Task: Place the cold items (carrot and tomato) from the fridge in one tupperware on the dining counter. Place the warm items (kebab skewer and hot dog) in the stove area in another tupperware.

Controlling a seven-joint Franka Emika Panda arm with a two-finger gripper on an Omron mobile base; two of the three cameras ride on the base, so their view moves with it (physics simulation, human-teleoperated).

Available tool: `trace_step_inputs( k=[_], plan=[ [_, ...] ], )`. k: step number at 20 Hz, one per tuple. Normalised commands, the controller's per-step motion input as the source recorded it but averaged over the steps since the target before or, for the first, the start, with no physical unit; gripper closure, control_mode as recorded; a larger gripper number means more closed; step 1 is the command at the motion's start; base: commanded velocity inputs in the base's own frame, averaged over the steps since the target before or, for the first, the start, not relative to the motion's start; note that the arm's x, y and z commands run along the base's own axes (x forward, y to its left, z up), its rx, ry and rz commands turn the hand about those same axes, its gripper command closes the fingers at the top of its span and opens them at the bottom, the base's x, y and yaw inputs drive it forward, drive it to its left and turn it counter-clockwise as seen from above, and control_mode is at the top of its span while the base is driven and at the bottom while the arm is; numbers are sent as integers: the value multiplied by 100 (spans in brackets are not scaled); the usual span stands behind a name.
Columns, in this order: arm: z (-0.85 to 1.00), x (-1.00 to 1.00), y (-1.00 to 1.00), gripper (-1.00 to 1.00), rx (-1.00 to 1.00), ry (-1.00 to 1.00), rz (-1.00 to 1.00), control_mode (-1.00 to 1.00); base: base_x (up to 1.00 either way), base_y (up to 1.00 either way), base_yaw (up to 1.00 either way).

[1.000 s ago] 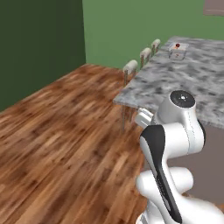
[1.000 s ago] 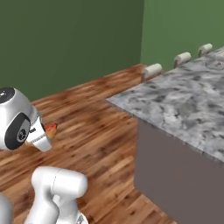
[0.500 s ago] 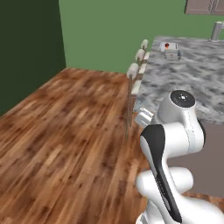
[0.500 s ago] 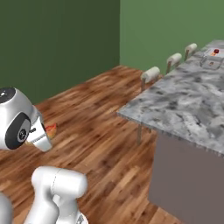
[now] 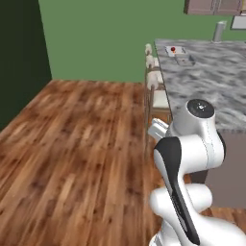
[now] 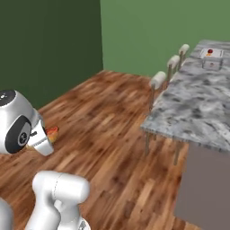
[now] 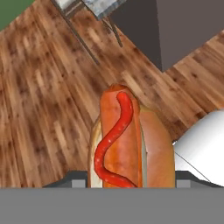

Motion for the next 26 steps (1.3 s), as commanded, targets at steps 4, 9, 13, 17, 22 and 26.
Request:
trace_step_inputs(
  k=[4,9,13,17,22,26],
  plan=[
    [0,0,0,100,0,0,0,100,77,100,-35],
    [0,0,0,100,0,0,0,100,94,95,-37],
    [0,0,0,100,0,0,0,100,100,83,-42],
    [0,0,0,100,0,0,0,100,99,75,-48],
    [0,0,0,100,0,0,0,100,94,77,-49],
    [0,0,0,100,0,0,0,100,89,76,-50]
  ],
)
